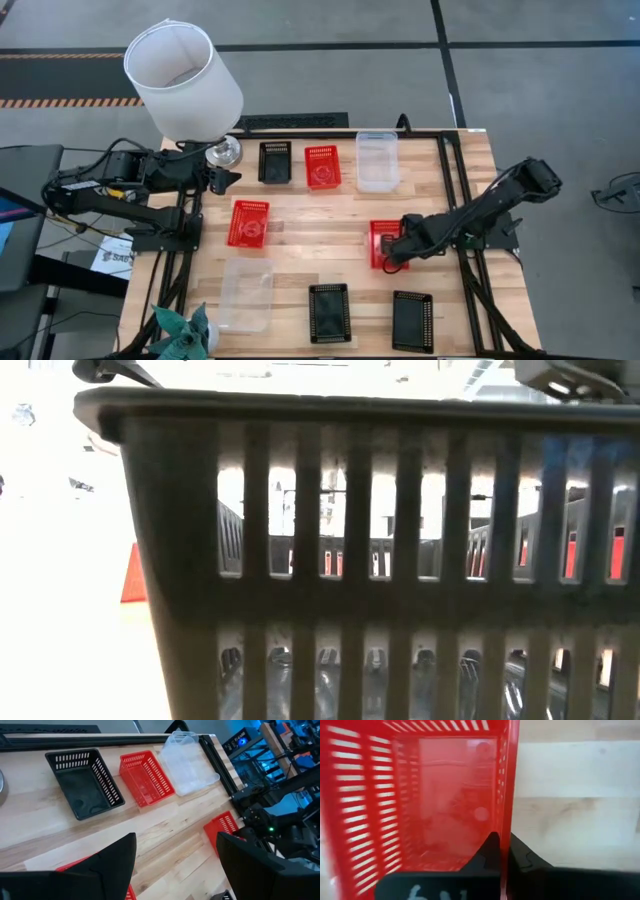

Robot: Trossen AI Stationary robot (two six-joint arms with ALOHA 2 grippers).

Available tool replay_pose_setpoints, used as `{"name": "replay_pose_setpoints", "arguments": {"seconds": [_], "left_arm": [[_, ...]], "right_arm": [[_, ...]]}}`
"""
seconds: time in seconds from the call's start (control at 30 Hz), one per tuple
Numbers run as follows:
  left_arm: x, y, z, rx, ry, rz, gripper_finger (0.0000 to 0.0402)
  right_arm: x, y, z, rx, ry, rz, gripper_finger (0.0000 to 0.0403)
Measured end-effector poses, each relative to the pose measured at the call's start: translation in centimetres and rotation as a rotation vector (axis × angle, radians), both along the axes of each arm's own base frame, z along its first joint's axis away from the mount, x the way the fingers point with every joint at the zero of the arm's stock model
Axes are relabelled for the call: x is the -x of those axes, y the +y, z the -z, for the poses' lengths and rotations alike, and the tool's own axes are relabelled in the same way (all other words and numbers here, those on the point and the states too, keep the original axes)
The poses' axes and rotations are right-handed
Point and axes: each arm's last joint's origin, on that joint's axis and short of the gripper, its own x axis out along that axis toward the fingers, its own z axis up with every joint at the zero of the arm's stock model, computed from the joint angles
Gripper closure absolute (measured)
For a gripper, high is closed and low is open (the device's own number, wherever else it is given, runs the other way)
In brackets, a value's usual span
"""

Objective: Stack baskets by color
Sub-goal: Stack the bottom right red bin on the top red bin

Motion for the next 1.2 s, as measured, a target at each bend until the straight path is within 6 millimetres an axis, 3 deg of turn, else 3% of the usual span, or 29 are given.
{"name": "replay_pose_setpoints", "arguments": {"seconds": [0.3, 0.53, 0.7, 0.9, 1.03, 1.2], "left_arm": [[0.0, 0.0, 0.0, -0.002, -0.001, -0.003, 0.014], [0.0, 0.0, 0.0, -0.003, 0.0, -0.004, 0.014], [0.0, 0.0, 0.0, -0.005, 0.0, -0.006, 0.014], [0.0, 0.0, 0.0, -0.008, 0.0, -0.011, 0.014], [0.0, 0.0, 0.0, -0.009, 0.0, -0.012, 0.014], [0.0, 0.1, 0.0, -0.026, -0.001, -0.033, 0.014]], "right_arm": [[-0.8, -0.6, -3.9, 0.026, -0.138, -0.054, 0.0396], [-2.5, -1.3, -8.6, 0.083, -0.304, -0.126, 0.0397], [-4.0, -3.0, -12.1, 0.182, -0.417, -0.172, 0.0397], [-6.2, -7.9, -15.1, 0.329, -0.504, -0.205, 0.0398], [-8.4, -12.1, -15.3, 0.367, -0.495, -0.242, 0.0398], [-11.5, -17.5, -14.1, 0.38, -0.461, -0.269, 0.0398]]}}
